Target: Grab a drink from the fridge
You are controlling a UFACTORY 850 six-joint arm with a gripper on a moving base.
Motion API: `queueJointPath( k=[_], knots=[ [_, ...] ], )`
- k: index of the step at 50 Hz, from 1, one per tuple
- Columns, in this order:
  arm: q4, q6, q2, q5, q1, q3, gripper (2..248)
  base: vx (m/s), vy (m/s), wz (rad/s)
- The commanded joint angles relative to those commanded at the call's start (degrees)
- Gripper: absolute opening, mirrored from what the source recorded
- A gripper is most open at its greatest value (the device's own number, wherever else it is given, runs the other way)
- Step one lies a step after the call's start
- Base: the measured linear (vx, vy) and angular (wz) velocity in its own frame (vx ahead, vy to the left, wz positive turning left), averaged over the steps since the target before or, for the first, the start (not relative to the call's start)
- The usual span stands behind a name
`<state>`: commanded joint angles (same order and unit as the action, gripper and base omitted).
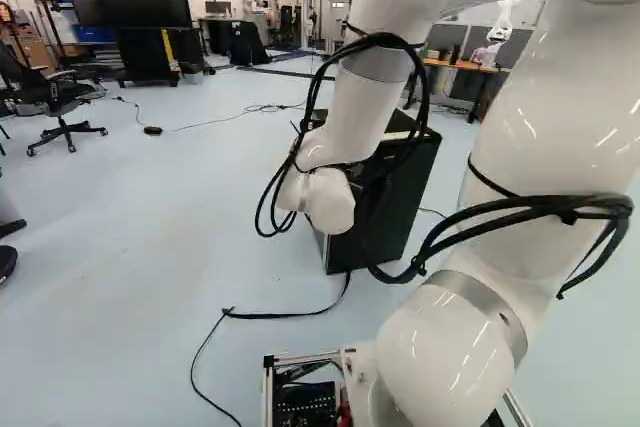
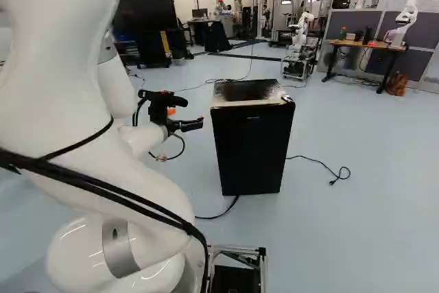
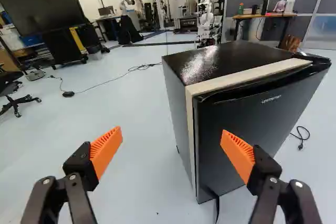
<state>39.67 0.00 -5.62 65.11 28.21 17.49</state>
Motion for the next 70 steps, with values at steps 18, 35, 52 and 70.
queueJointPath(
  k=[18, 35, 52, 70],
  knots=[
    [6.4, 0.0, -6.7, 1.6, 2.8, 4.2, 247, 0.000, 0.000, 0.000],
    [12.5, 0.0, -12.9, 3.6, 5.2, 8.5, 247, 0.000, 0.000, 0.000],
    [18.7, 0.0, -19.0, 6.4, 7.4, 13.0, 247, 0.000, 0.000, 0.000],
    [25.5, 0.0, -25.0, 9.2, 9.9, 17.4, 247, 0.000, 0.000, 0.000]
  ],
)
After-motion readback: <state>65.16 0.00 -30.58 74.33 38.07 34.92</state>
